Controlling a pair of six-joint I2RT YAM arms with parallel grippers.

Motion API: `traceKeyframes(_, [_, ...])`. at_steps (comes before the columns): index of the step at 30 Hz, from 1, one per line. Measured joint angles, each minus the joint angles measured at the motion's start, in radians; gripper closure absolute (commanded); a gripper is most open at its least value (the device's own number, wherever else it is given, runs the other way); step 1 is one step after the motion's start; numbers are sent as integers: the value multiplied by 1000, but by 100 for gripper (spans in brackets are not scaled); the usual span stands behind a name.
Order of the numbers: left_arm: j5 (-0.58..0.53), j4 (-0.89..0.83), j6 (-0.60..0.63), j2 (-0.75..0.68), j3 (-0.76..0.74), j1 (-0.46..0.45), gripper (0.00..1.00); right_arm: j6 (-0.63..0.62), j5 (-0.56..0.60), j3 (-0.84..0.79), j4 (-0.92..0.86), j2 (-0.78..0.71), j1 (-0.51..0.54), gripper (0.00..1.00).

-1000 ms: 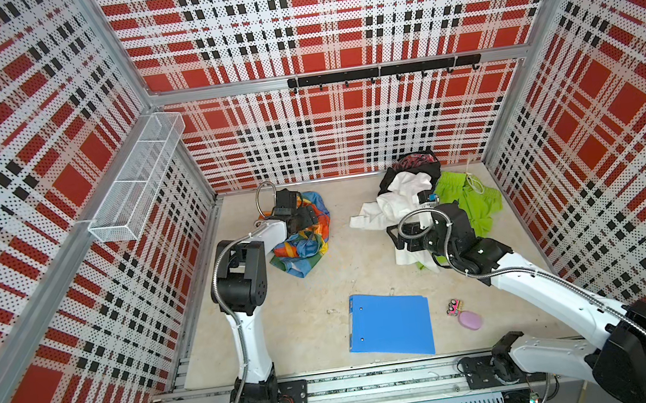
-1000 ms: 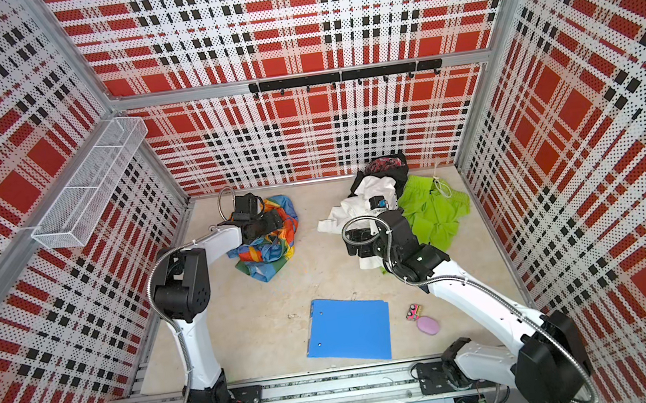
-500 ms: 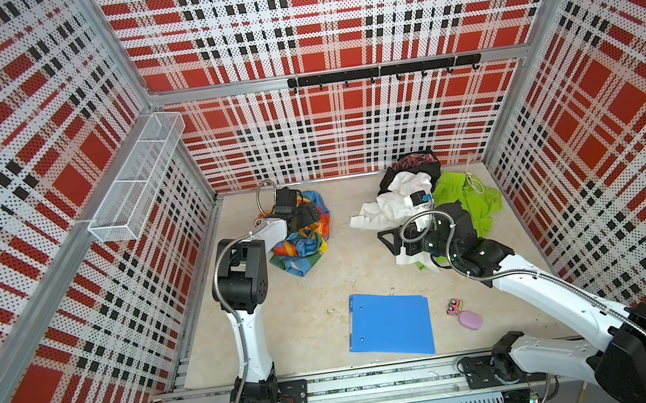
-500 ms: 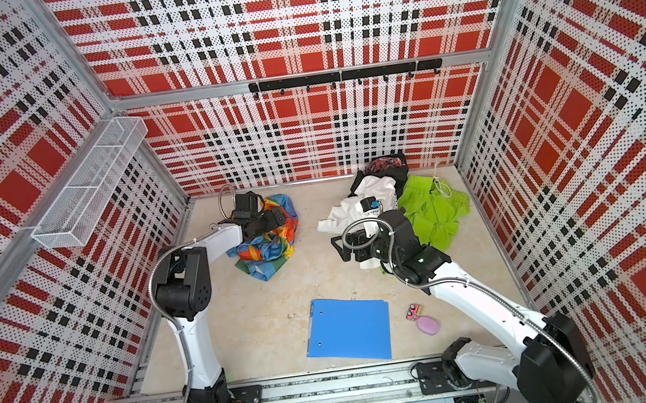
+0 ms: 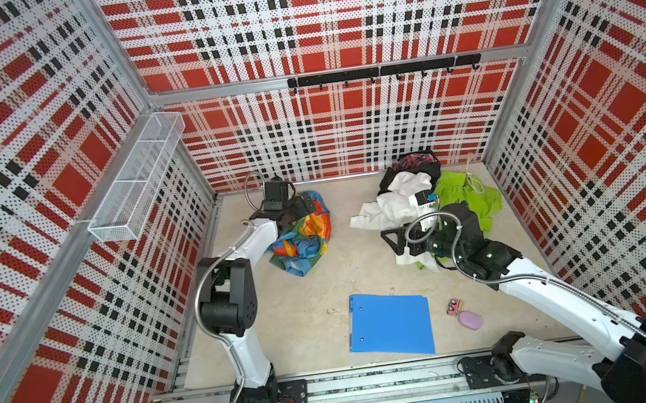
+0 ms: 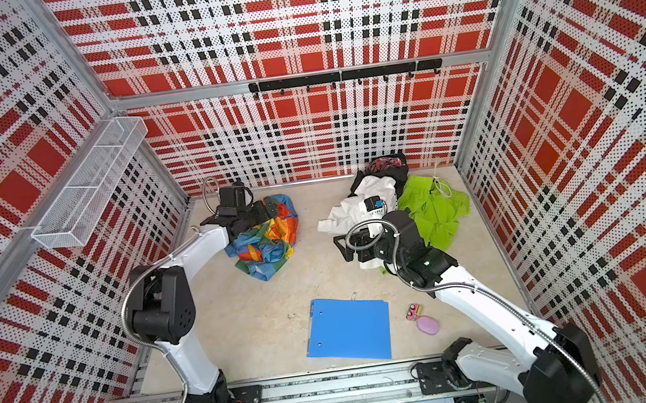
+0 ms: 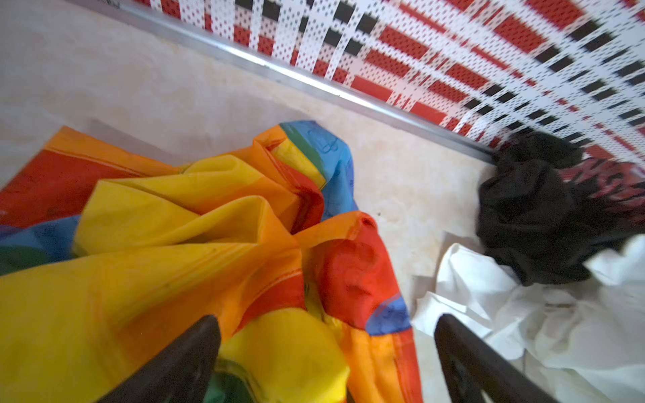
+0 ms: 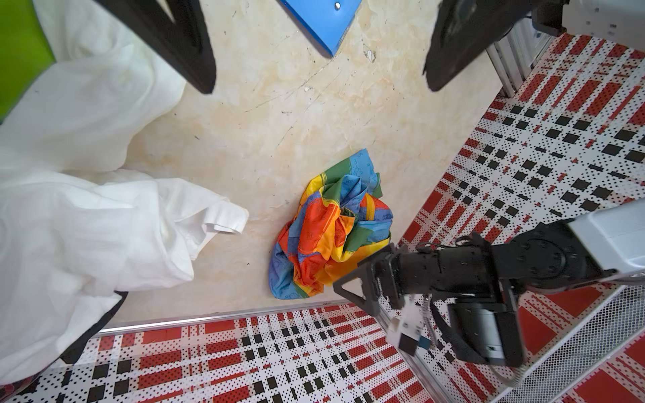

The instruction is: Pick out a specific cloth from the pile

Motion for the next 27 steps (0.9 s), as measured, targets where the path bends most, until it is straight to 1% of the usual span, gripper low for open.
traceKeyframes(6, [4,0,-6,-176,-87,0,1,-11,6,0,-25,-4,-1,0])
traceKeyframes(11, [11,0,2,-340,-200,0,1,-22,34,0,-45,-27,-5,0])
traceKeyframes(19, [10,59,49,-641,-461,0,1,-41,182,1,-103,-77,-6,0])
traceKeyframes(21, [-10,79,56,-686,-516,0,1,-42,233,-4,-106,-97,-6,0])
traceKeyframes(23, [-55,103,61,-715,-570,0,1,-42,283,-15,-108,-122,-7,0])
traceKeyframes(27, [-188,152,64,-726,-679,5,1,-42,368,-37,-129,-171,-7,0])
